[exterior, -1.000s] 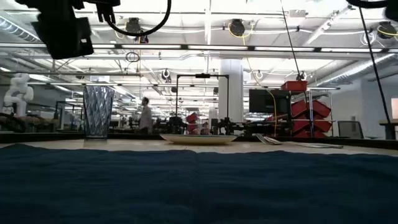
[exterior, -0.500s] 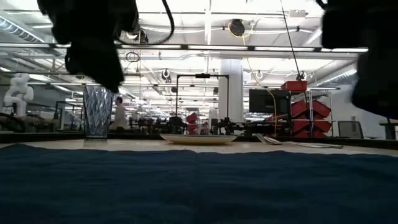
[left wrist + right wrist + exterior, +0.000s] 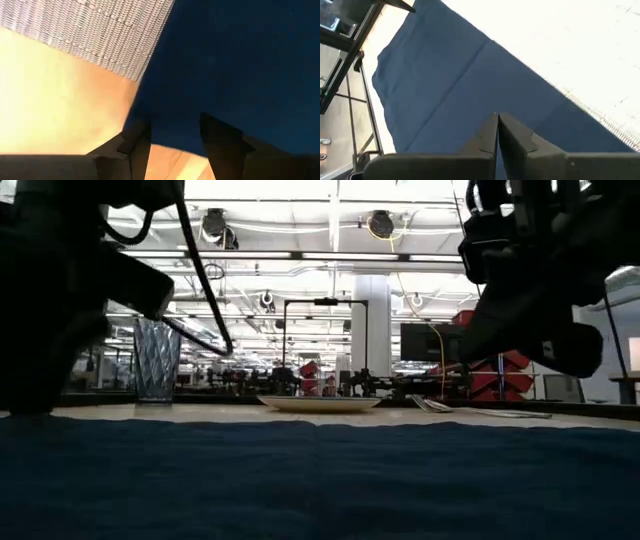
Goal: Set table place
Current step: Fold the blue table napkin
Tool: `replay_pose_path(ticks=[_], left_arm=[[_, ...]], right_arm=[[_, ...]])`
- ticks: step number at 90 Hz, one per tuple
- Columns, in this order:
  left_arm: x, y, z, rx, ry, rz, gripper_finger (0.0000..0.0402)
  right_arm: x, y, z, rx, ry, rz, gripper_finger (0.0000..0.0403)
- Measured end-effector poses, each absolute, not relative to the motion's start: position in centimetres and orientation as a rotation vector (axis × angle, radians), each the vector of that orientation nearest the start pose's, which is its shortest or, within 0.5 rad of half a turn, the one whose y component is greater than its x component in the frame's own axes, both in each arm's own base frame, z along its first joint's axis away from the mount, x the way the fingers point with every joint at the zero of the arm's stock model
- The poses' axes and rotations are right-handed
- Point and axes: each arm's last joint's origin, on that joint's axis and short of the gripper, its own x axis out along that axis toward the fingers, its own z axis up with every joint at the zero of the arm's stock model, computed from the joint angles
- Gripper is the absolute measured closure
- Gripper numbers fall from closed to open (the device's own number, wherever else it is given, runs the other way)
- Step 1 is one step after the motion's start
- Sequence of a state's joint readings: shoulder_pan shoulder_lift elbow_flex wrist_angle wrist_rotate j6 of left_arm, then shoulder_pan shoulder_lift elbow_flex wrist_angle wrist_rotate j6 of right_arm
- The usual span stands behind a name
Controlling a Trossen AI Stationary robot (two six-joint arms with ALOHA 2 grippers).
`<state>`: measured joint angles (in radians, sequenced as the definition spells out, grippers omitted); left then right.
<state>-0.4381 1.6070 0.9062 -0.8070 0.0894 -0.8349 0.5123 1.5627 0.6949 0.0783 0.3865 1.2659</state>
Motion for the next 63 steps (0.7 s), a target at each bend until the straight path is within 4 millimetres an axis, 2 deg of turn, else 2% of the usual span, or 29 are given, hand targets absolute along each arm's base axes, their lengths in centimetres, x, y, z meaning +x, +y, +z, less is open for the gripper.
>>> replay_pose_path(ticks=[8, 32, 63], left_arm=[[23.3, -11.1, 15.4, -0.399, 1.583, 0.188, 0.0252], [22.2, -9.0, 13.7, -0.393, 1.641, 0.238, 0.0252], [23.6, -3.6, 13.6, -0.330, 1.601, 0.280, 0.0252]], right_arm=[[25.8, 12.9, 15.2, 0.870, 0.659, -0.343, 0.0403], [25.9, 12.8, 15.2, 0.877, 0.655, -0.351, 0.0403], [26.5, 11.6, 15.2, 0.893, 0.636, -0.392, 0.0403]])
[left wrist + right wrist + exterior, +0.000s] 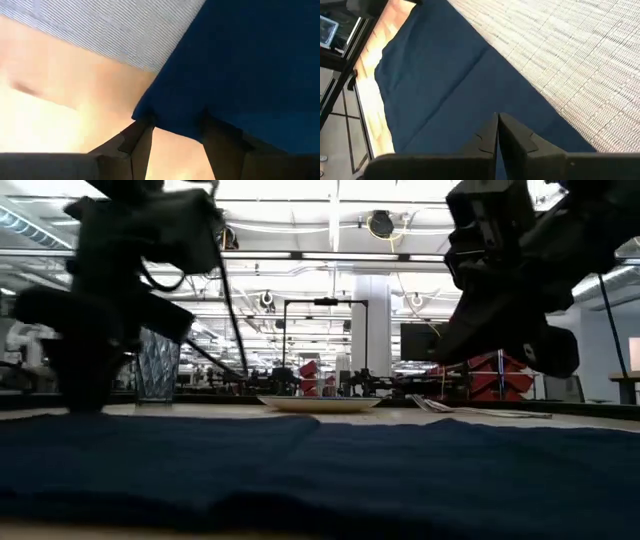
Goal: Set table place
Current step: Fold the blue table napkin
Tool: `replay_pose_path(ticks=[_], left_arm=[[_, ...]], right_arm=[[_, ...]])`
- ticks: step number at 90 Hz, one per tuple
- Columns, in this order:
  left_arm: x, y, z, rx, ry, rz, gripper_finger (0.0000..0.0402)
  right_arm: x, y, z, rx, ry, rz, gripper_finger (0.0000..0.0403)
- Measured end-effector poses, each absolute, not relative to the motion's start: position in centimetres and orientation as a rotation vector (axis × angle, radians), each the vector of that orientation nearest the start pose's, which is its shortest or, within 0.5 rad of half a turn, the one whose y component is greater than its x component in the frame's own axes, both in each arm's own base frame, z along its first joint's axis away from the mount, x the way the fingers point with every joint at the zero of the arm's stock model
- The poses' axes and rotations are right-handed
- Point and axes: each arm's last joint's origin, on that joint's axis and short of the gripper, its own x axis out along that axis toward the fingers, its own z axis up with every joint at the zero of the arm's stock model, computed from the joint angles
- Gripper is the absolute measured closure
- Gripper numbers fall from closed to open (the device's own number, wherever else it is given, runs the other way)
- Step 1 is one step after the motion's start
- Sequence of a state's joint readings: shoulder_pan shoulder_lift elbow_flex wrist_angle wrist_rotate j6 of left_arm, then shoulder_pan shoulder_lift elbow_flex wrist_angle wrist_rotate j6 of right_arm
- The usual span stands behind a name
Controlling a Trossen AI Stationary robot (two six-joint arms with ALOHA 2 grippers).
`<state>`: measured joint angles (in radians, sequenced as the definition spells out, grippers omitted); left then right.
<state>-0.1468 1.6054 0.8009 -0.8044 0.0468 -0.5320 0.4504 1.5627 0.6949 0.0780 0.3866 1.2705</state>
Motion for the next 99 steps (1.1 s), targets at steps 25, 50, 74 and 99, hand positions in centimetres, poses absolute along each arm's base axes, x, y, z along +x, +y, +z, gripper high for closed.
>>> replay_pose_path(ticks=[25, 50, 74, 99], left_arm=[[23.7, 1.4, 13.8, -0.316, 1.614, 0.306, 0.0252], [23.4, 5.8, 15.8, -0.314, 1.673, 0.455, 0.0252], [23.6, 6.8, 19.5, -0.361, 1.581, 0.514, 0.0252], [23.6, 4.9, 21.2, -0.551, 1.502, 0.386, 0.0252]], right_arm=[[26.9, 10.4, 15.2, 0.865, 0.624, -0.416, 0.0403], [27.6, 8.7, 15.2, 0.848, 0.605, -0.460, 0.0403], [27.7, 8.2, 15.2, 0.809, 0.629, -0.436, 0.0403], [28.0, 7.6, 15.2, 0.815, 0.681, -0.373, 0.0403]])
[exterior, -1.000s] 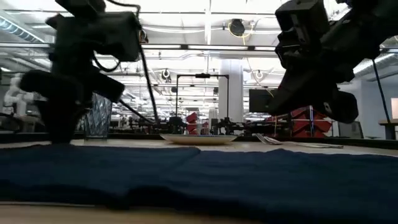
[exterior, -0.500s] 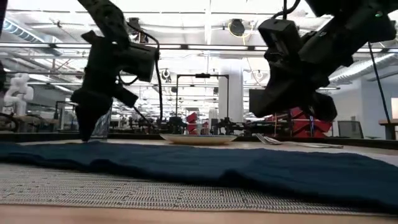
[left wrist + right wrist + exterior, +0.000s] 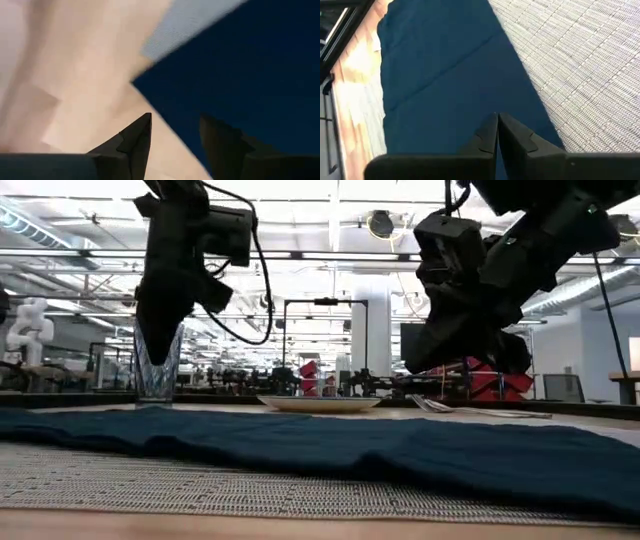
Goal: Set table place
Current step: Fold the blue table napkin
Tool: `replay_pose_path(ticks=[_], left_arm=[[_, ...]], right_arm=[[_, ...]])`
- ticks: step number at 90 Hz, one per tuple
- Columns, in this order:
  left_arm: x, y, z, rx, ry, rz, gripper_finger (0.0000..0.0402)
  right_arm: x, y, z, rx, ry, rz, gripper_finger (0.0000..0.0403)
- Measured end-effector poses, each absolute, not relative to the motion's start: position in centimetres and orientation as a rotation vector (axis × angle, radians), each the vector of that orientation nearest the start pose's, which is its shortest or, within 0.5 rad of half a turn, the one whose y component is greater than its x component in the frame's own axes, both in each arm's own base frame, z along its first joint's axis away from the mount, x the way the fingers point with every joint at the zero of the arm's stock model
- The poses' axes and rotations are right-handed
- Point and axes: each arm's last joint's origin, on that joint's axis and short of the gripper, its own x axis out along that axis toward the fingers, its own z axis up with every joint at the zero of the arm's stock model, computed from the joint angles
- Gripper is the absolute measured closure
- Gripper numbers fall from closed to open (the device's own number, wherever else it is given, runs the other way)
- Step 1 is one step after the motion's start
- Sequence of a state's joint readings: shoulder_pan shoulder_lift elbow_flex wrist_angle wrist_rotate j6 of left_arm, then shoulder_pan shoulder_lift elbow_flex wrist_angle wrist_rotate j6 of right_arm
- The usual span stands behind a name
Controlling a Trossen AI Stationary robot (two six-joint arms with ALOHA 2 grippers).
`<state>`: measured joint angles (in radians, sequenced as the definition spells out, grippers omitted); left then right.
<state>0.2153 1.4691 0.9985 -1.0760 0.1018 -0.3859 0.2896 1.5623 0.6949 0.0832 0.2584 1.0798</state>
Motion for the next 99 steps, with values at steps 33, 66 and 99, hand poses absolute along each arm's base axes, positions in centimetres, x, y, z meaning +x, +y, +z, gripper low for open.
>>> replay_pose_path(ticks=[33, 66, 99], left_arm=[[22.2, 2.0, 20.5, -0.578, 1.474, 0.547, 0.0252], [18.0, 0.6, 19.2, -0.900, 1.258, 0.659, 0.0252], [16.7, -0.9, 16.9, -1.005, 1.217, 0.688, 0.0252]], right_arm=[[28.1, 7.3, 15.3, 0.828, 0.675, -0.367, 0.0403], [28.1, 7.4, 15.2, 0.816, 0.689, -0.346, 0.0403], [28.1, 7.4, 15.2, 0.802, 0.696, -0.345, 0.0403]])
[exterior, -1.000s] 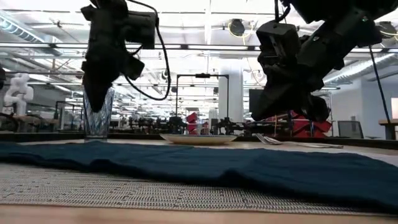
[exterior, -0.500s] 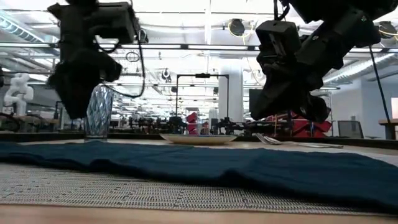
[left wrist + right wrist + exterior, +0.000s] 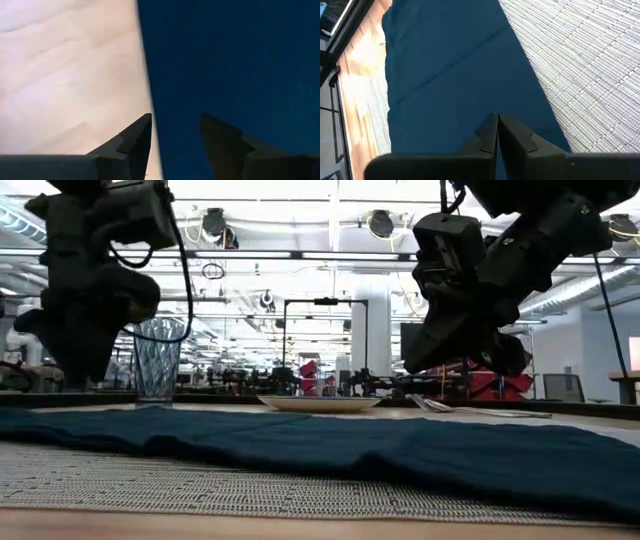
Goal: Set table place
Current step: Fold the blue table napkin
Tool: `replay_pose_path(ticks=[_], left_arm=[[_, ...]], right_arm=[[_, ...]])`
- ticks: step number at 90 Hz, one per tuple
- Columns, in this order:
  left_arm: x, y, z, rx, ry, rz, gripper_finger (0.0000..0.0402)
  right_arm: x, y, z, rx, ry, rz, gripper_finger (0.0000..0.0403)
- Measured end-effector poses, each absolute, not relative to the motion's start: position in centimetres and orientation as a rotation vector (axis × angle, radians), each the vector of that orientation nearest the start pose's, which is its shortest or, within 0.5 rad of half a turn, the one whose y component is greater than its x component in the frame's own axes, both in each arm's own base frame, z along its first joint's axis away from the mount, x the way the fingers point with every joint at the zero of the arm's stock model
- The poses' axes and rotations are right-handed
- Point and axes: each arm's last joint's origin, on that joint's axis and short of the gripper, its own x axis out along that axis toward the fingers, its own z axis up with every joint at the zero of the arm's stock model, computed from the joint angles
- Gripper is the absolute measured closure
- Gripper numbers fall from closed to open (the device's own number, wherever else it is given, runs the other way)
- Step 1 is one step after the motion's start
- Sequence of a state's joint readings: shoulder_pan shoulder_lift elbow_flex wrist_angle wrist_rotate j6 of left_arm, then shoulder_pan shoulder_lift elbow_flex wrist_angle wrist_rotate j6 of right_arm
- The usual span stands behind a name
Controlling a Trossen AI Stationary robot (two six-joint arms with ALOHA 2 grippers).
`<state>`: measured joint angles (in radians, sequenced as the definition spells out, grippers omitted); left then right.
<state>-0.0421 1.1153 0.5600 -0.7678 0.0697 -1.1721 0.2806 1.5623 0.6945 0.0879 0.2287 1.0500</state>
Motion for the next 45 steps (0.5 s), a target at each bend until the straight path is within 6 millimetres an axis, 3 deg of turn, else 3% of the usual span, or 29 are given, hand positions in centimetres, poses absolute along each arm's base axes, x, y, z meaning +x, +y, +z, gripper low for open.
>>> replay_pose_path(ticks=[33, 45], left_arm=[[15.5, -1.7, 14.8, -1.009, 1.252, 0.746, 0.0252], [15.9, -2.1, 14.3, -1.038, 1.197, 0.691, 0.0252]], right_arm=[[28.0, 7.5, 15.2, 0.797, 0.713, -0.324, 0.0403], [28.0, 7.5, 15.2, 0.795, 0.713, -0.323, 0.0403]])
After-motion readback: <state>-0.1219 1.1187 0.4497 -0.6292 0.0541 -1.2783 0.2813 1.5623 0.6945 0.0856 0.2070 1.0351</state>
